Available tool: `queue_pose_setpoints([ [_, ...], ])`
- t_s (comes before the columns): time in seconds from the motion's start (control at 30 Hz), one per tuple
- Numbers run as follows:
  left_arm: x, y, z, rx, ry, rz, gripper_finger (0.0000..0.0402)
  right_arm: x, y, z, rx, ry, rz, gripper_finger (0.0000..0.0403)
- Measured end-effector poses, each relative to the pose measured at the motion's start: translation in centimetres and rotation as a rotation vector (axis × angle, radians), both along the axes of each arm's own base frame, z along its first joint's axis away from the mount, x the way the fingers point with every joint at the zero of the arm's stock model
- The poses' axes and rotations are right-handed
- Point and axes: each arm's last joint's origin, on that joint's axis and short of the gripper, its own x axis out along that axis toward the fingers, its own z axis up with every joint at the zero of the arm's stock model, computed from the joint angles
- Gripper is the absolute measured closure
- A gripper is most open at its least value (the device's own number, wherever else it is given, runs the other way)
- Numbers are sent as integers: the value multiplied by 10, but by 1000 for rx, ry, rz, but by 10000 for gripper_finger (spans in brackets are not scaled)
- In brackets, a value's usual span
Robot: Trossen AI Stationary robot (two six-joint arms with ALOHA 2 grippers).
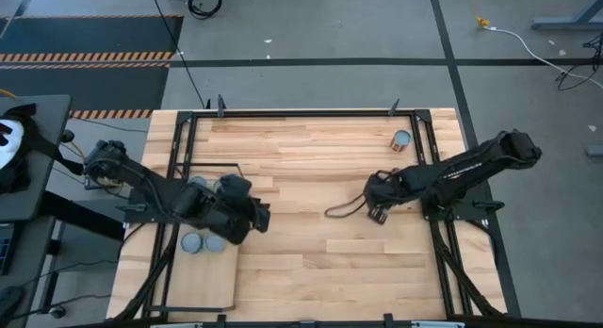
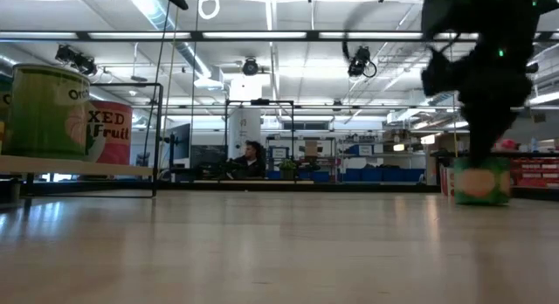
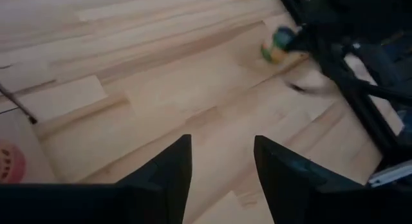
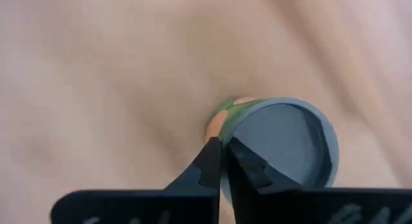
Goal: Pick and place cans onto a shelf
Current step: Put the canned peaches on the shelf
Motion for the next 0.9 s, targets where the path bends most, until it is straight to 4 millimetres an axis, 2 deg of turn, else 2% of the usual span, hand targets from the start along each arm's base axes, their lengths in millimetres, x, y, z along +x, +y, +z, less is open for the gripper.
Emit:
queue_pose_setpoints([
  [0.13, 5, 16, 3, -46, 37, -31, 228, 28, 33, 15, 67, -308, 420, 393],
  [0.23, 8, 26, 1, -75, 74, -43, 228, 45, 57, 23, 32, -490, 689, 393],
  [0.43, 14, 44, 2, -107, 67, 14, 228, 86, 82, 3, -57, -268, 910, 391],
  [0.63, 14, 40, 2, -105, 75, -22, 227, 131, 114, -3, -173, -141, 1110, 391],
  [0.77, 13, 37, 2, -116, 72, -25, 227, 148, 127, -2, -244, -127, 1159, 384],
  [0.9, 14, 37, 1, -144, 75, -18, 227, 150, 129, -4, -247, -115, 1177, 353],
])
